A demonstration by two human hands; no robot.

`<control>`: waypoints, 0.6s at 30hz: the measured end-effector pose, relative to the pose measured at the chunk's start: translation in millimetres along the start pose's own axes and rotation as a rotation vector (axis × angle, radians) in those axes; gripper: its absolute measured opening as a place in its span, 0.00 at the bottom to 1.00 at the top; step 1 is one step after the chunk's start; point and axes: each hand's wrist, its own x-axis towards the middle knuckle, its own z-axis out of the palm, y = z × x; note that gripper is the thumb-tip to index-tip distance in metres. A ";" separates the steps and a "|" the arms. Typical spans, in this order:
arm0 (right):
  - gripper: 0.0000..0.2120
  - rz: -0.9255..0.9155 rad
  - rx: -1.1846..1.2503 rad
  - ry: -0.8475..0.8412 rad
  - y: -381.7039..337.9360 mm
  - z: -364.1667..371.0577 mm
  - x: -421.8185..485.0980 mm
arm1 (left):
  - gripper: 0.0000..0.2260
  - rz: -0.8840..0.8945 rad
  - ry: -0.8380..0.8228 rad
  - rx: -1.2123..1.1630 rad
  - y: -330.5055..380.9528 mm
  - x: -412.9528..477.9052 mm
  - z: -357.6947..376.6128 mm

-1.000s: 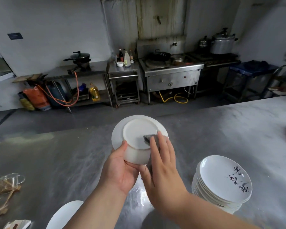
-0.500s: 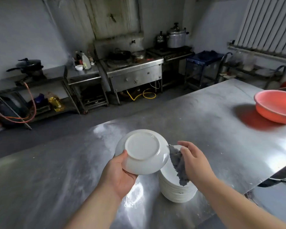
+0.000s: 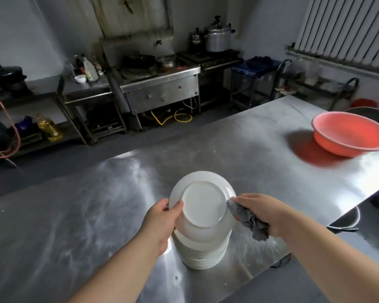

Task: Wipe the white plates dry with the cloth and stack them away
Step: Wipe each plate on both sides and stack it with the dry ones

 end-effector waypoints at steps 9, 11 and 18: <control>0.19 -0.134 0.120 -0.053 -12.1 -13.4 17.5 | 0.30 0.157 0.077 0.103 11.3 16.6 0.8; 0.22 -0.172 0.118 -0.057 -12.2 -12.5 24.0 | 0.28 0.029 0.009 -0.042 16.4 17.7 -3.1; 0.16 -0.208 -0.446 0.076 2.2 -3.1 38.5 | 0.15 0.108 0.016 0.324 -13.4 37.9 -11.5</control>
